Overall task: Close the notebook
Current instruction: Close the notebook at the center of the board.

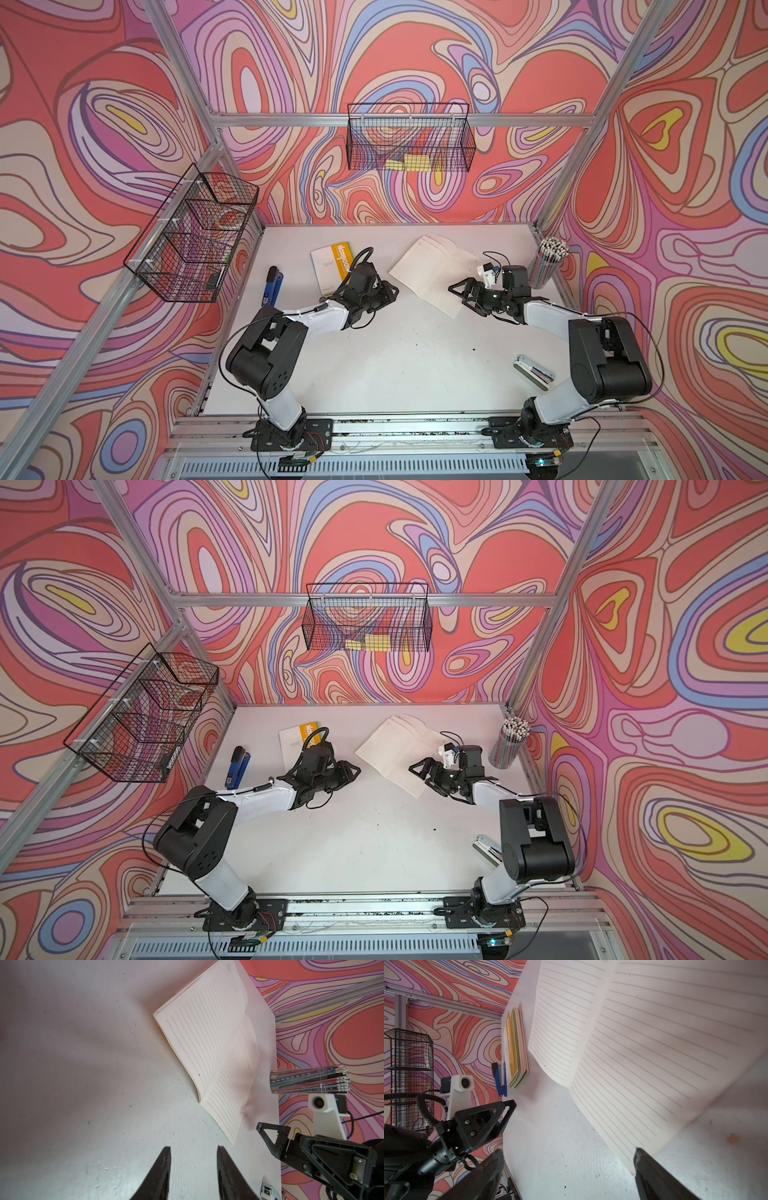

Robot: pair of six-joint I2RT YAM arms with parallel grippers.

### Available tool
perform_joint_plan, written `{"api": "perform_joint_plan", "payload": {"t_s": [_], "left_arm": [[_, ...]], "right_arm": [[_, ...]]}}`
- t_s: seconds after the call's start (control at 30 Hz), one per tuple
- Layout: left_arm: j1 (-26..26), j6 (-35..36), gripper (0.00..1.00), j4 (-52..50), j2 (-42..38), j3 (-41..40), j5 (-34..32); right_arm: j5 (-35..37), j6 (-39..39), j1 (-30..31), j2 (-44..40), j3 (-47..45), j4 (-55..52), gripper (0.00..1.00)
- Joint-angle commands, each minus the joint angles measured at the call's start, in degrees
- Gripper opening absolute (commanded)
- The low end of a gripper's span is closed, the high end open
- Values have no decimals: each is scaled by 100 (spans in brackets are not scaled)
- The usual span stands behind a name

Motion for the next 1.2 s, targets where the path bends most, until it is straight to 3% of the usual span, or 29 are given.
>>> {"api": "perform_joint_plan", "payload": {"t_s": [0.0,0.47,1.17], "left_arm": [[-86,-335,40,642,433,241,-226],[-214,-899,40,1677,1531,533,-619],[-287,-951,41,1846,1924,906,-661]], "right_arm": [[-103,-86,-65,154,63,246,98],[-147,51,-90,657,3,734,98],[-138,-25,-86,1156,56,643,98]]}}
